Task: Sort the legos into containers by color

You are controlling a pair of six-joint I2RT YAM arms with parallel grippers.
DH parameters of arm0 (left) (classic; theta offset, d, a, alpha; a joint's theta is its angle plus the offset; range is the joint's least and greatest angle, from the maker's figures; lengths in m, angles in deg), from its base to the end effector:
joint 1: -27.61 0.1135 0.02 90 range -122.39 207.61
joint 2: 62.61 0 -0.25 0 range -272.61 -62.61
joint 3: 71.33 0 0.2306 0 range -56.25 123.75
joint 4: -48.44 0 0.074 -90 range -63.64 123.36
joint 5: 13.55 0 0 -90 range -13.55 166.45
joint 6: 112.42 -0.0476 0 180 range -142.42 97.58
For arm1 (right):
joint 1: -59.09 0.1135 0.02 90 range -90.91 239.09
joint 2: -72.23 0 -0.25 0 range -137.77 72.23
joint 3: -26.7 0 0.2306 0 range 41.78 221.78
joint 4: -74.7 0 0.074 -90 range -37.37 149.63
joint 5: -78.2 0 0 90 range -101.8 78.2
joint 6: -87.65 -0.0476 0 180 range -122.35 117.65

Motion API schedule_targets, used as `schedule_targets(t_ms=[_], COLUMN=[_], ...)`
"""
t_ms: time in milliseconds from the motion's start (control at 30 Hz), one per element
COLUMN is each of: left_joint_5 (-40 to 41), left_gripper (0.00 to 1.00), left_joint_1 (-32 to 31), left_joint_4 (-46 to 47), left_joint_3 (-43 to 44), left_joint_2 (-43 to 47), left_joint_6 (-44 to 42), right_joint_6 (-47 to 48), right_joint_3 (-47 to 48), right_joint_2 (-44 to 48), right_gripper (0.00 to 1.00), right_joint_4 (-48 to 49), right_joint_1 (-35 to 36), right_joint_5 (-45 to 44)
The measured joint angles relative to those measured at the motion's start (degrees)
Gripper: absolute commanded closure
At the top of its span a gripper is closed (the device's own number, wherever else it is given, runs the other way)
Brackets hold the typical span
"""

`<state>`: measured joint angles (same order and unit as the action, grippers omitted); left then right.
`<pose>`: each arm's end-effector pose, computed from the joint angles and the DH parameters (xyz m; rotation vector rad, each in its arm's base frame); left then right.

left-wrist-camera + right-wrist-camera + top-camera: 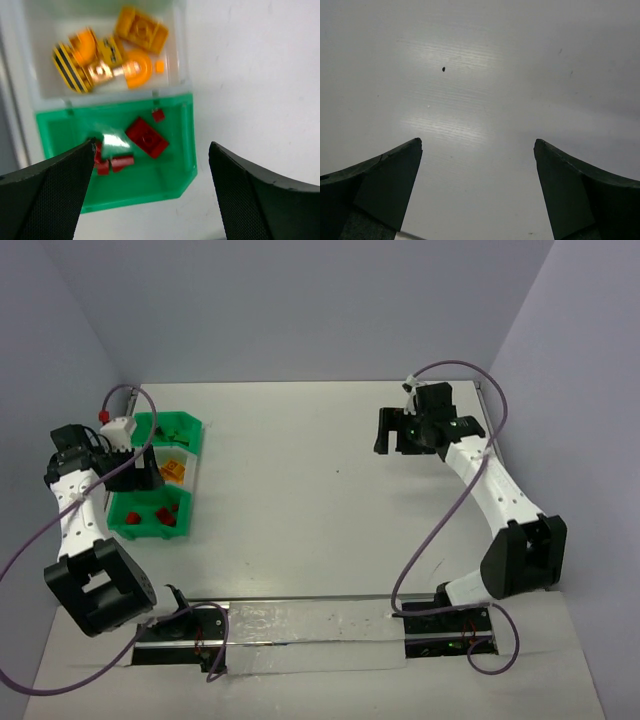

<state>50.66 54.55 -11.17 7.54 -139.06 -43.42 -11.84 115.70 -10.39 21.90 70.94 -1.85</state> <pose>0.2368 0.0971 0.2681 0.0377 2.4409 -0.2182 0.2923 0.0697 0.2995 -0.1328 2.3957 0.3826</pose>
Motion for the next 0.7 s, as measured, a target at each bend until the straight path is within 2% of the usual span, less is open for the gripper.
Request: schedule_targets(t_ms=[100,233,333,700], left_joint_5=[0.7,2.6,4.1,9.2], left_gripper=[0.01,0.01,0.01,0.01], left_joint_1=[-4.0,-14.1,-19.3,-22.2], left_joint_4=[2.8,7.3,9.8,13.2], left_joint_3=[3.4,4.5,4.2,-4.8], left_joint_2=[3.3,8.7,11.6,21.1], left_joint_6=[3.0,7.0,10.1,13.7], right_joint_6=[1.4,3.4,4.7,6.2], right_joint_3=[-2.4,-5.9,-8.5,-16.3], right_joint_2=[6.3,14.2,18.9,33.7], right_gripper=[0.00,0.00,0.00,0.00], right_joint_4=[1.8,4.1,4.9,5.3], right_joint_1=[0.0,0.0,0.0,0.0], right_joint_5=[-3.0,-7.6,-11.3,-18.1])
